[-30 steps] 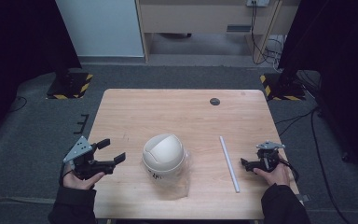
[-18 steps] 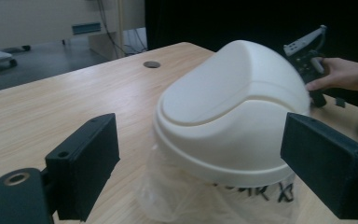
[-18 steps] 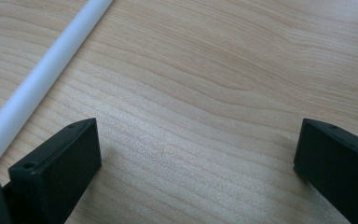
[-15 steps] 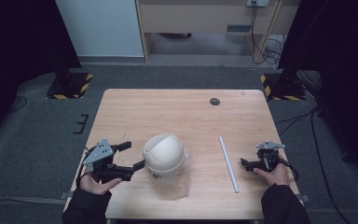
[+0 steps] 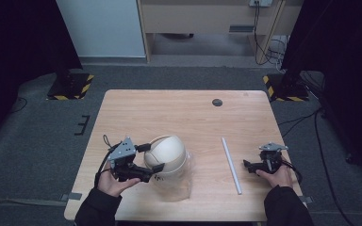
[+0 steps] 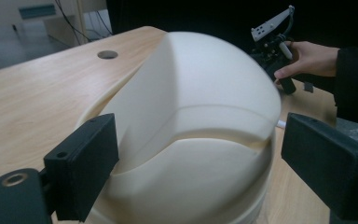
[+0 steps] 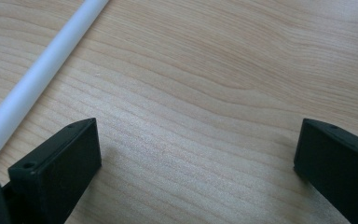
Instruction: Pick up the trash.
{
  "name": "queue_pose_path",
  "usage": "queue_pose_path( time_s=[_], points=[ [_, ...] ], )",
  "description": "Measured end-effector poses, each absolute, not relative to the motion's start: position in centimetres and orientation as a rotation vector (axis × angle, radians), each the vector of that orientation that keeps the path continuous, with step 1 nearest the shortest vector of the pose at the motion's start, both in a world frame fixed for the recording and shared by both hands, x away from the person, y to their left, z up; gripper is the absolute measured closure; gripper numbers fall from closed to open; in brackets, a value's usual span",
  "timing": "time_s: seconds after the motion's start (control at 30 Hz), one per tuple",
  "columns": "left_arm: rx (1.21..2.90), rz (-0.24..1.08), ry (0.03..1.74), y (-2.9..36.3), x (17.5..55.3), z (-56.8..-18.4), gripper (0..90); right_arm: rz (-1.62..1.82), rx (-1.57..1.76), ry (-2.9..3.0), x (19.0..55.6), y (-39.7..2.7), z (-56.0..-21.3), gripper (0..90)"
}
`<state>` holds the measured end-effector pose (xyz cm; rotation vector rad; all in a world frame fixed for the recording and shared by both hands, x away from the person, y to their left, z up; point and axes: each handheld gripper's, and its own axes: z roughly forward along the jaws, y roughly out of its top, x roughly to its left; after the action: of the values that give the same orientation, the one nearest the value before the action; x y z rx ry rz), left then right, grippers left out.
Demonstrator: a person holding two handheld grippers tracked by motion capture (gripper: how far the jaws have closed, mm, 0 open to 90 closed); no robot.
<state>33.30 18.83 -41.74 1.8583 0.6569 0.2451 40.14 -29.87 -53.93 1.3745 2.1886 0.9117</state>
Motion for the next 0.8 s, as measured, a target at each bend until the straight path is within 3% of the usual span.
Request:
queue_pose_path(
  time_s=[0.43, 0.8],
  points=[
    [1.820, 0.200, 0.701, 18.3, 34.0, -42.2, 7.9, 0.911, 1.375, 2.186, 40.1, -29.8, -53.9, 0.8],
    [1.742, 0.354, 0.717, 19.1, 33.5, -40.6, 10.8, 0.911, 1.375, 2.187, 40.1, -29.8, -53.9, 0.8]
  ],
)
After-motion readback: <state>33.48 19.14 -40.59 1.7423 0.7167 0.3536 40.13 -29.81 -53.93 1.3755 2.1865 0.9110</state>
